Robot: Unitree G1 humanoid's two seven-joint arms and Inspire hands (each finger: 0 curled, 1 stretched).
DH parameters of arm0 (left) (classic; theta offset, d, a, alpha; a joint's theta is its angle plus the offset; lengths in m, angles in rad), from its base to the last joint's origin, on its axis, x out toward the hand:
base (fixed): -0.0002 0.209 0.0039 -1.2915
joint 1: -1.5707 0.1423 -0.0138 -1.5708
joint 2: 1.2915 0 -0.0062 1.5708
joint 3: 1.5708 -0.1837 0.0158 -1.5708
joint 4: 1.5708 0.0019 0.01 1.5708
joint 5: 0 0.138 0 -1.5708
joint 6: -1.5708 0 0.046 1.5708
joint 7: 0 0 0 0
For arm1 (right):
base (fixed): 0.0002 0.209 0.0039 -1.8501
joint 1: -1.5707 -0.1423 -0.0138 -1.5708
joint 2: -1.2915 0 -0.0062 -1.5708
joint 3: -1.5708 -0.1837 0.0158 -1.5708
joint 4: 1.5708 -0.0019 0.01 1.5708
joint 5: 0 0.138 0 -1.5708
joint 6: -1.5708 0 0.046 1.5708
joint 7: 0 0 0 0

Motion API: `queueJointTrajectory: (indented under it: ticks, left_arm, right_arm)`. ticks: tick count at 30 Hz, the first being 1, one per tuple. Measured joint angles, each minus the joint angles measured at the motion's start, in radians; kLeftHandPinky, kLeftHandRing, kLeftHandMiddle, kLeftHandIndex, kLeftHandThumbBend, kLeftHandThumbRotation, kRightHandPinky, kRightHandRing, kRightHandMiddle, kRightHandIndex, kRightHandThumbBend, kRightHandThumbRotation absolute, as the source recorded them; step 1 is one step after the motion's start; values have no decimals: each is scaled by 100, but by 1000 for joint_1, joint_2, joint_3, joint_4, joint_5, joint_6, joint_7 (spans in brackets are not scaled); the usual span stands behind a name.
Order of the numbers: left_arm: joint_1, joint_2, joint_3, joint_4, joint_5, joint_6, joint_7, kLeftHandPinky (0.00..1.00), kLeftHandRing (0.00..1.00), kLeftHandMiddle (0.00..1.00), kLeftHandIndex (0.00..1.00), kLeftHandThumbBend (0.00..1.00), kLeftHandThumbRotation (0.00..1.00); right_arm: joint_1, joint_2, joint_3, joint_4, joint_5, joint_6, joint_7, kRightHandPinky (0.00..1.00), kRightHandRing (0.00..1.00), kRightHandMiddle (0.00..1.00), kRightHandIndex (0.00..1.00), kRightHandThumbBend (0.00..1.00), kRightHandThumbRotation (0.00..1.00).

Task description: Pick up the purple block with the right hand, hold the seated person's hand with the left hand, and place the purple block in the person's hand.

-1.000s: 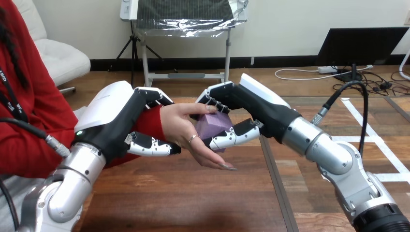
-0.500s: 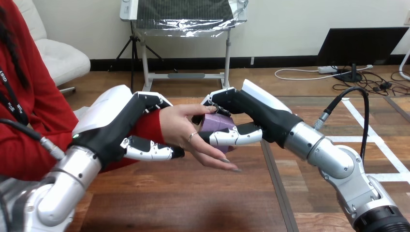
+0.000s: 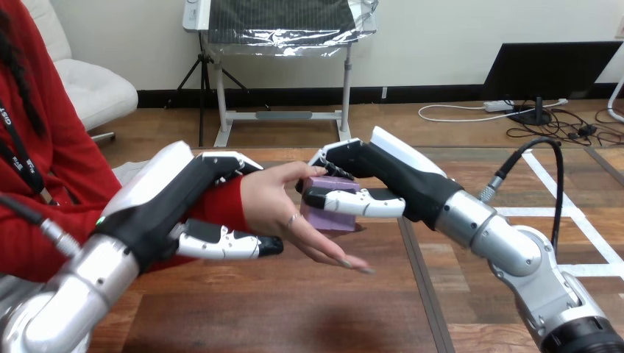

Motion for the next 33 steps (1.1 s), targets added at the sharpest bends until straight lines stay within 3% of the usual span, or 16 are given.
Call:
queueJointTrajectory:
  ticks: [7,12,17,24,33]
  left_arm:
    - [70,-10,13,-55,-41,-2,7,58,71,74,73,99,59]
    - [121,-28,15,-75,-64,-34,34,61,74,77,74,100,69]
    - [174,-67,11,-74,-81,-104,89,62,76,79,75,100,77]
    - [242,-143,-17,-54,-75,-216,184,65,78,81,76,89,93]
    - [308,-206,-50,12,-68,-323,263,68,79,81,77,79,99]
  right_arm:
    - [21,-9,-1,0,1,3,6,50,54,57,60,63,98]
    - [41,-16,-1,0,3,3,10,50,55,59,61,63,98]
    - [67,-20,-9,0,9,4,10,52,56,60,62,62,97]
    - [103,-29,-25,1,31,6,11,54,59,62,64,63,97]
    - [141,-35,-55,1,59,15,19,55,59,63,64,62,97]
